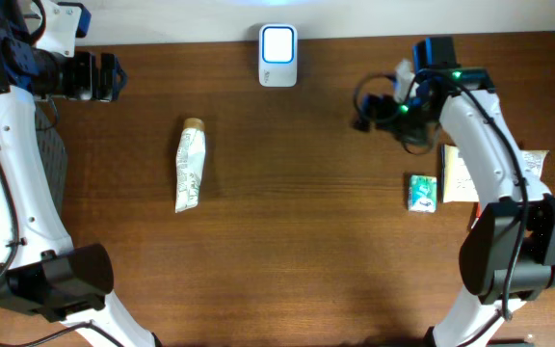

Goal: Scan the item barcode
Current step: 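Place the green packet at the right beside the yellow bag, then grasp the gold-capped white tube with the right gripper, then hold the white tube up to the scanner with the right gripper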

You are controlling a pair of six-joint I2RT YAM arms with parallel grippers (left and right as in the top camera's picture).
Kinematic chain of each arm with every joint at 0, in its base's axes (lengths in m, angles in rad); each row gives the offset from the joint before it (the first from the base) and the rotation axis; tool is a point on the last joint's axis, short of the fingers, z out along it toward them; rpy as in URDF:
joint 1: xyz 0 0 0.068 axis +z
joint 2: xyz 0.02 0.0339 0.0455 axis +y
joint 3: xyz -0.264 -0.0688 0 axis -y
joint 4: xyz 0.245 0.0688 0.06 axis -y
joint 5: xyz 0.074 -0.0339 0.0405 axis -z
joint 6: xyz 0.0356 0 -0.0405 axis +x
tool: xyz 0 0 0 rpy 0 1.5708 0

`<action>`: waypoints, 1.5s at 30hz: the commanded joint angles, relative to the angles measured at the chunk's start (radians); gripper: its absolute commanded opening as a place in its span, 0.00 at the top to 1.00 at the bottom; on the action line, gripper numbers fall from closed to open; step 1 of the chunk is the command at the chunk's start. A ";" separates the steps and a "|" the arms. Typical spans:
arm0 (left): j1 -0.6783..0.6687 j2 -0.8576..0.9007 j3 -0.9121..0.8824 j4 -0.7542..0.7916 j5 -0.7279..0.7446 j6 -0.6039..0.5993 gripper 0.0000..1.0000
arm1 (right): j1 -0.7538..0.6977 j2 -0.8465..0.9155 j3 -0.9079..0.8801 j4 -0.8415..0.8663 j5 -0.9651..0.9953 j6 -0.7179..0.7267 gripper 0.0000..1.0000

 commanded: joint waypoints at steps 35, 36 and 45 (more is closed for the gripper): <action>0.006 -0.015 0.005 0.002 0.002 0.012 0.01 | 0.442 0.453 0.482 0.011 -0.457 -0.088 0.96; 0.006 -0.015 0.005 0.002 0.002 0.012 0.01 | 0.405 0.395 0.482 -0.032 -0.512 -0.140 0.96; 0.006 -0.015 0.005 0.002 0.002 0.012 0.01 | 0.028 -0.138 0.482 -0.188 -0.766 -0.306 0.96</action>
